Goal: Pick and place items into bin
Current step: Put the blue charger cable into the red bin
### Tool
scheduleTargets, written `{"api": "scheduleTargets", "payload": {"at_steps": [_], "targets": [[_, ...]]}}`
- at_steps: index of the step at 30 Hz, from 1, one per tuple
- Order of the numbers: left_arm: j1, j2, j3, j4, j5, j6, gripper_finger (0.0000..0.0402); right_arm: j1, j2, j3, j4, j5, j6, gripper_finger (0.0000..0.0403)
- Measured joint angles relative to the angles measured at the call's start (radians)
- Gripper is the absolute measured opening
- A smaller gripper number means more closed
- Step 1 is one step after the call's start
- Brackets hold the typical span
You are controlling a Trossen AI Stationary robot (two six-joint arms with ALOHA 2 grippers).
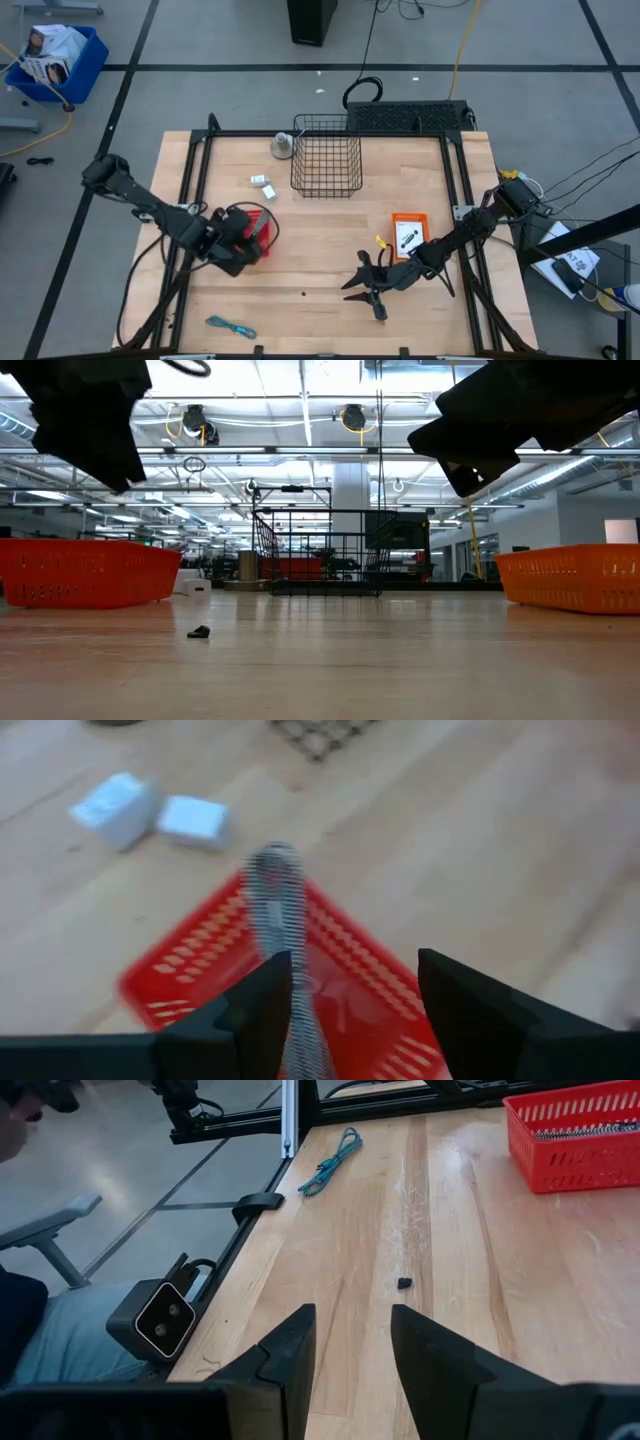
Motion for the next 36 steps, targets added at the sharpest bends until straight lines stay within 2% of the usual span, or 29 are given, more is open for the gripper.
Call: {"api": "scheduleTargets", "payload": {"at_steps": [4,7,12,20,28,36], "targets": [[-0.071,-0.001,0.000,0.134,0.013,0.121,0.0223,0.000,0.000,0.000,0.000,0.000,-0.008,0.0125],[-0.141,-0.001,0.000,0.261,0.091,0.271,0.0223,0.000,0.000,0.000,-0.006,0.000,-0.008,0.0125],[-0.250,0.017,0.000,0.387,0.149,0.386,0.0223,0.000,0.000,0.000,-0.008,0.000,-0.008,0.0125],[-0.368,0.154,0.000,0.449,0.214,0.383,0.0223,-0.002,0.000,0.000,-0.011,0.001,-0.008,0.0125],[-0.398,0.320,0.000,0.673,0.296,0.375,0.0223,-0.005,0.000,0.000,-0.015,0.009,-0.008,0.0125],[-0.417,0.407,0.000,0.703,0.417,0.268,0.0223,-0.005,0.000,0.000,-0.017,0.026,-0.008,0.0125]]}}
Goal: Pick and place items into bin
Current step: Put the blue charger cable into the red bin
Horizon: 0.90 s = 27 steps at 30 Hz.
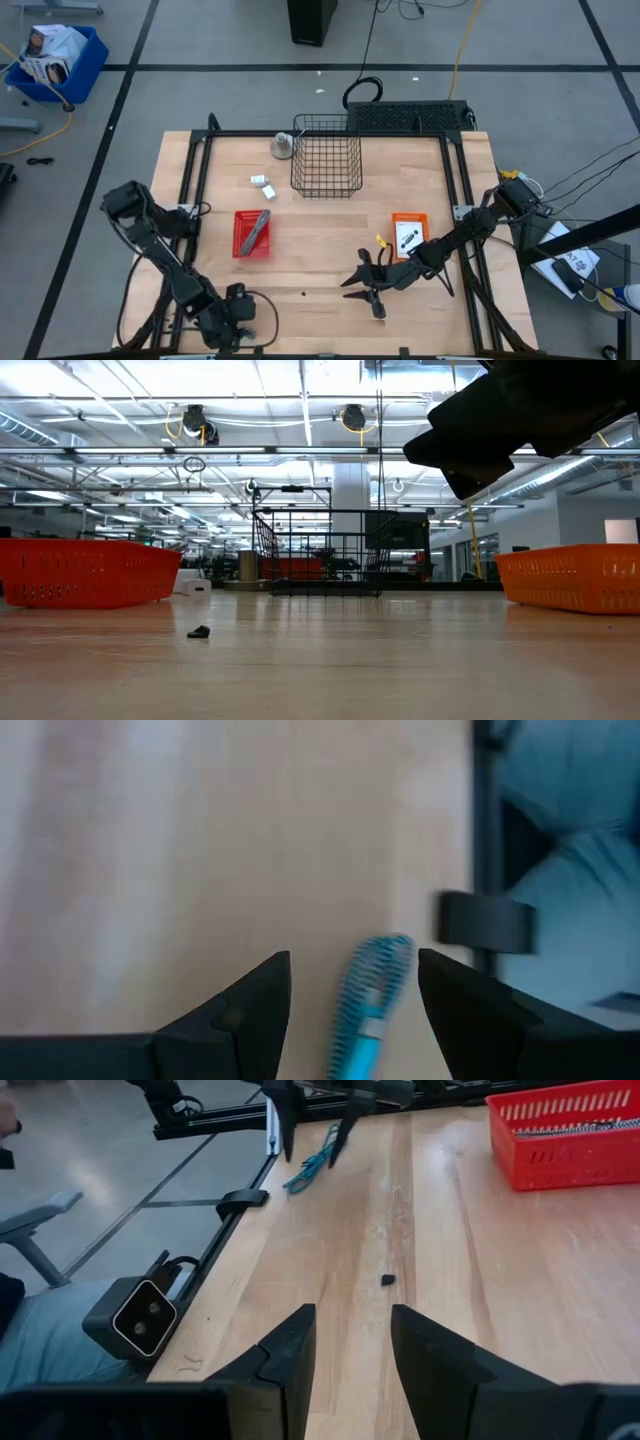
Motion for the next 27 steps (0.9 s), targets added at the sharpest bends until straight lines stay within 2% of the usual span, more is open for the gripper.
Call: {"api": "scheduleTargets", "payload": {"at_steps": [5,10,20,23,27], "targets": [[-0.036,0.006,0.000,0.069,-0.011,-0.001,0.0223,0.000,0.000,0.000,-0.005,0.000,0.000,0.0125],[-0.056,0.021,0.000,0.078,-0.094,-0.014,0.0223,0.000,0.000,0.000,-0.006,0.000,0.003,0.0125],[-0.057,0.111,0.003,0.077,-0.080,0.037,0.0217,-0.001,0.000,0.000,-0.006,0.000,-0.005,0.0125],[-0.057,0.115,0.004,0.047,-0.083,0.037,0.0186,-0.001,0.000,0.000,-0.005,0.000,-0.014,0.0125],[-0.050,0.116,0.004,0.028,-0.094,0.036,0.0108,-0.001,0.000,0.000,-0.005,0.000,-0.015,0.0125]]}}
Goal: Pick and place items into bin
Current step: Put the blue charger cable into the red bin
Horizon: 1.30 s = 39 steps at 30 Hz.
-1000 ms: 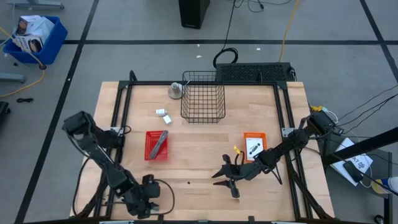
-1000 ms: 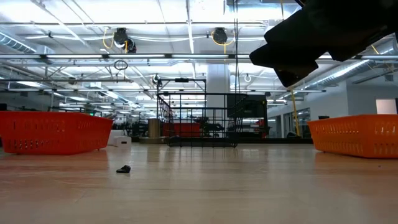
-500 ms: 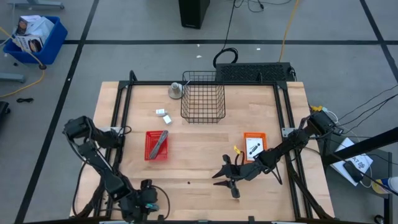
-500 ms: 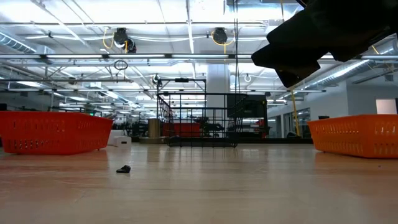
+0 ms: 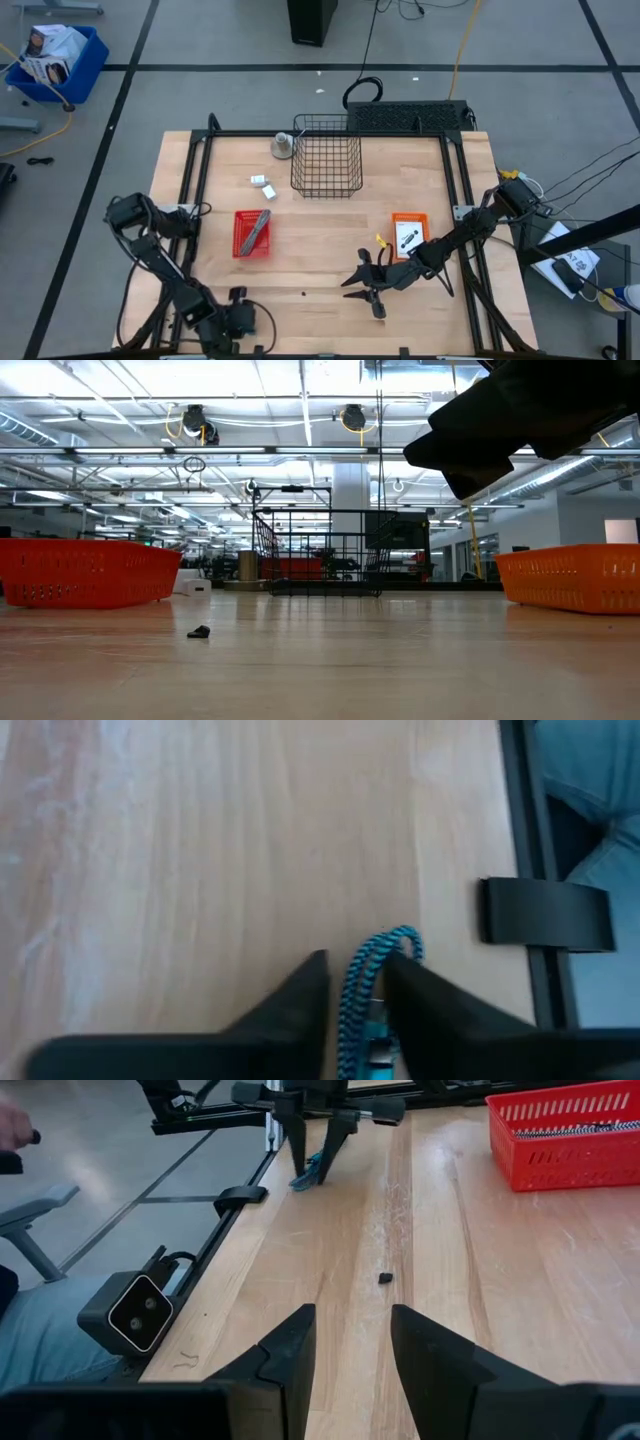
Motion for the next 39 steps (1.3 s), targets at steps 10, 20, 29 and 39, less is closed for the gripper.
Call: {"api": "scheduleTargets", "payload": {"at_steps": [10,20,29,39], "targets": [[0.044,0.003,-0.003,0.045,-0.035,-0.011,0.0008,0.000,-0.092,-0.001,-0.069,-0.008,-0.021,0.0125],[0.093,-0.012,-0.006,0.043,-0.069,0.027,0.0009,0.000,-0.459,0.000,-0.330,-0.005,-0.153,0.0125],[0.141,-0.221,-0.006,-0.049,-0.422,0.097,0.0014,0.001,-0.656,0.000,-0.431,0.021,-0.171,0.0125],[0.201,-0.517,-0.004,-0.361,-0.783,-0.060,0.0019,-0.017,-0.838,-0.200,-0.359,0.044,-0.158,0.0125]]}}
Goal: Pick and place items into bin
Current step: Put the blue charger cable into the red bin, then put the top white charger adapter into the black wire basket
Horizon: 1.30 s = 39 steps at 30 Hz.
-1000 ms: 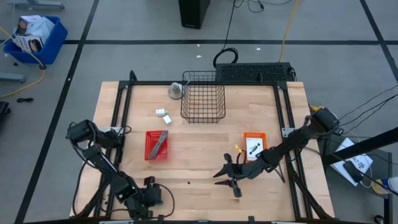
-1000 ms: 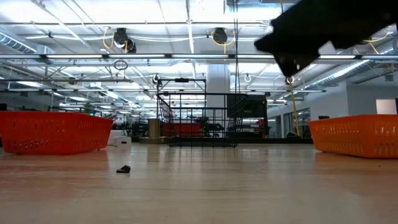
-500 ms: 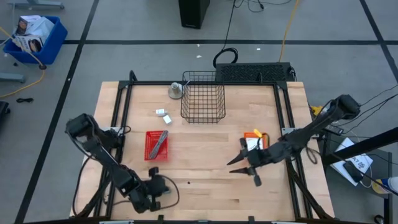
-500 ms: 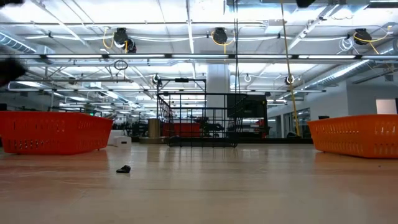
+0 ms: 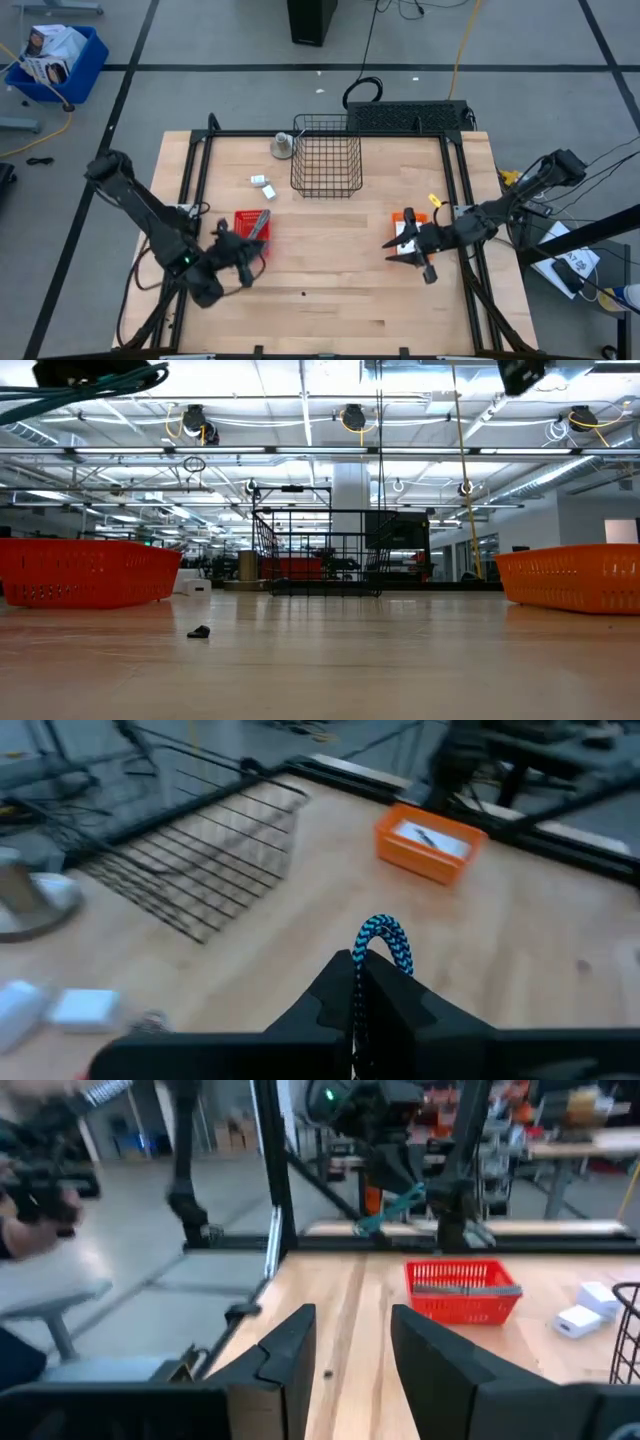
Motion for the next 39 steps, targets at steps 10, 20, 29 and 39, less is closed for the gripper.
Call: {"api": "scheduleTargets", "payload": {"at_steps": [10,20,29,39], "targets": [[0.138,-0.063,0.000,-0.076,0.074,-0.001,0.0024,-0.016,-0.233,-0.408,0.405,-0.205,-0.031,0.0125],[0.262,0.005,-0.006,-0.236,0.102,-0.151,0.0025,-0.018,-0.404,-0.502,0.361,0.002,-0.066,0.0125],[0.339,0.010,-0.101,-0.261,0.151,-0.250,0.0008,-0.018,-0.403,-0.504,0.296,0.057,-0.014,0.0125],[0.371,0.010,-0.153,-0.256,0.221,-0.371,0.0097,-0.018,-0.402,-0.505,0.292,0.056,-0.014,0.0125]]}}
